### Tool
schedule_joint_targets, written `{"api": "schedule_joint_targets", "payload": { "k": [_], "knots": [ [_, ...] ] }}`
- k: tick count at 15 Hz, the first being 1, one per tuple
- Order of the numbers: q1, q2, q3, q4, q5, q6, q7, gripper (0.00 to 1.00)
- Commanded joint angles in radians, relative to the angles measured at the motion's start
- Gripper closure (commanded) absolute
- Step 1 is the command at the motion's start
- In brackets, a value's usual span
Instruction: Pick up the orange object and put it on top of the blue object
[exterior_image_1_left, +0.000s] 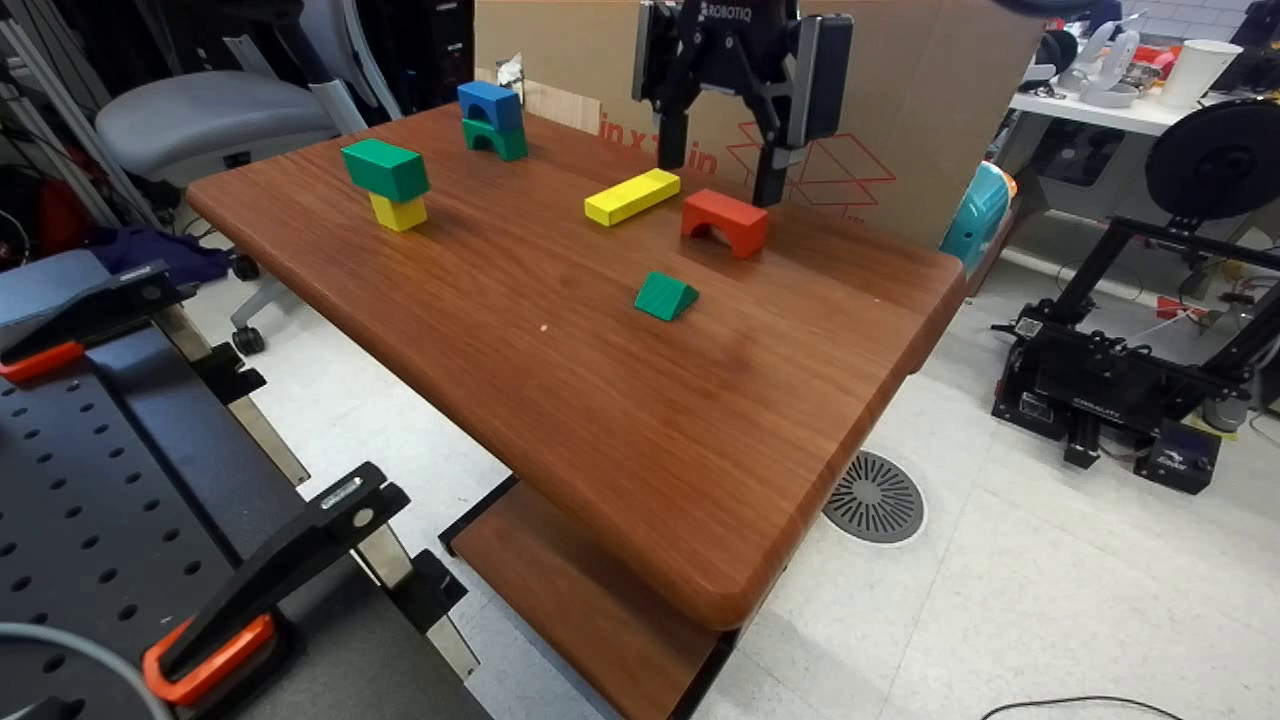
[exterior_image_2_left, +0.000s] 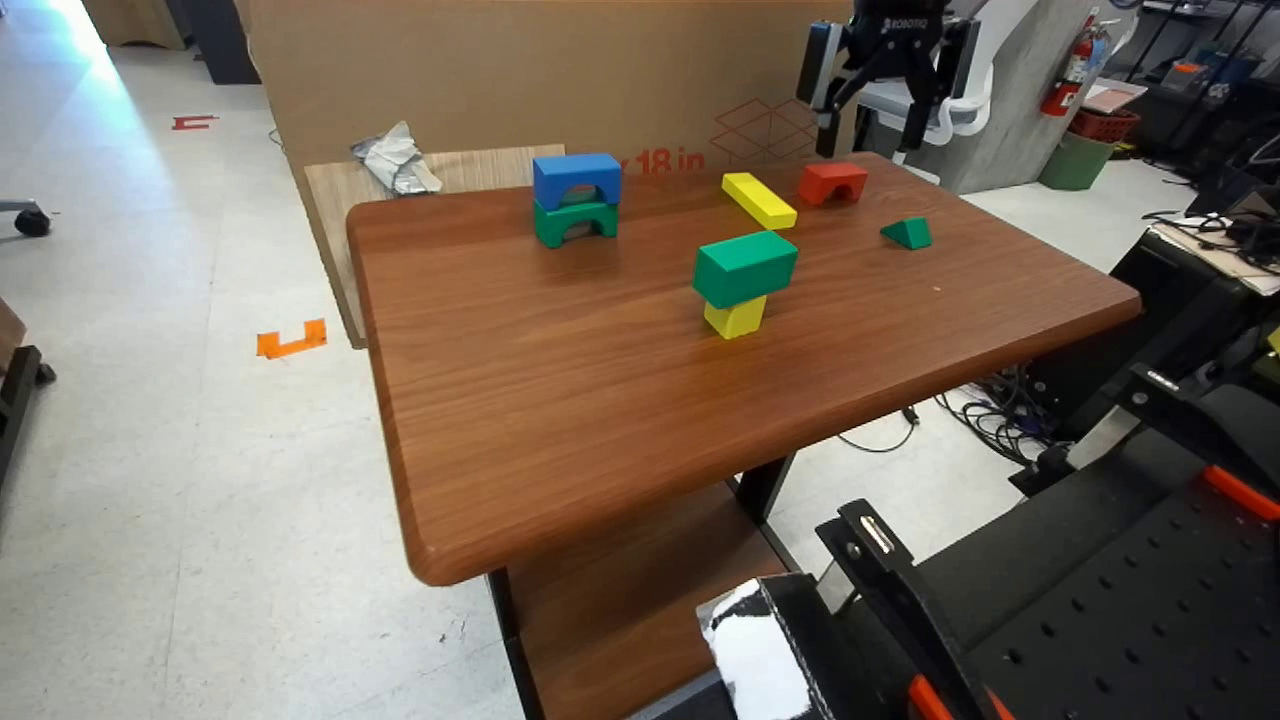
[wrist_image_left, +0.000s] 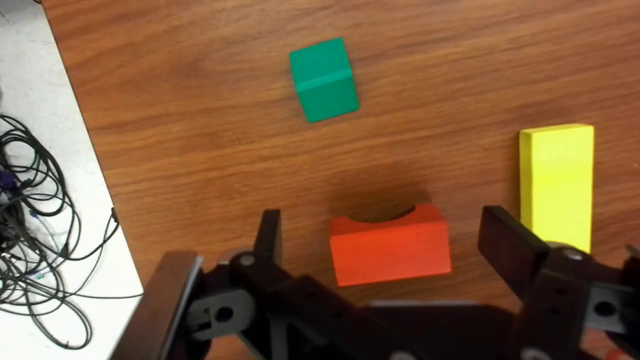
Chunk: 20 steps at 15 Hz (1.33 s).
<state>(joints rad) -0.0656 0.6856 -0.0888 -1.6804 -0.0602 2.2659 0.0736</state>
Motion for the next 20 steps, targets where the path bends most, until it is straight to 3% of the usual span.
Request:
{"api": "schedule_joint_targets", "payload": {
  "k": [1, 20],
  "knots": [
    [0.011, 0.041, -0.015, 0.057, -0.046, -0.045, -0.029, 0.00],
    [0.036, 0.165, -0.015, 0.220, -0.104, -0.116, -0.077, 0.00]
  ]
}}
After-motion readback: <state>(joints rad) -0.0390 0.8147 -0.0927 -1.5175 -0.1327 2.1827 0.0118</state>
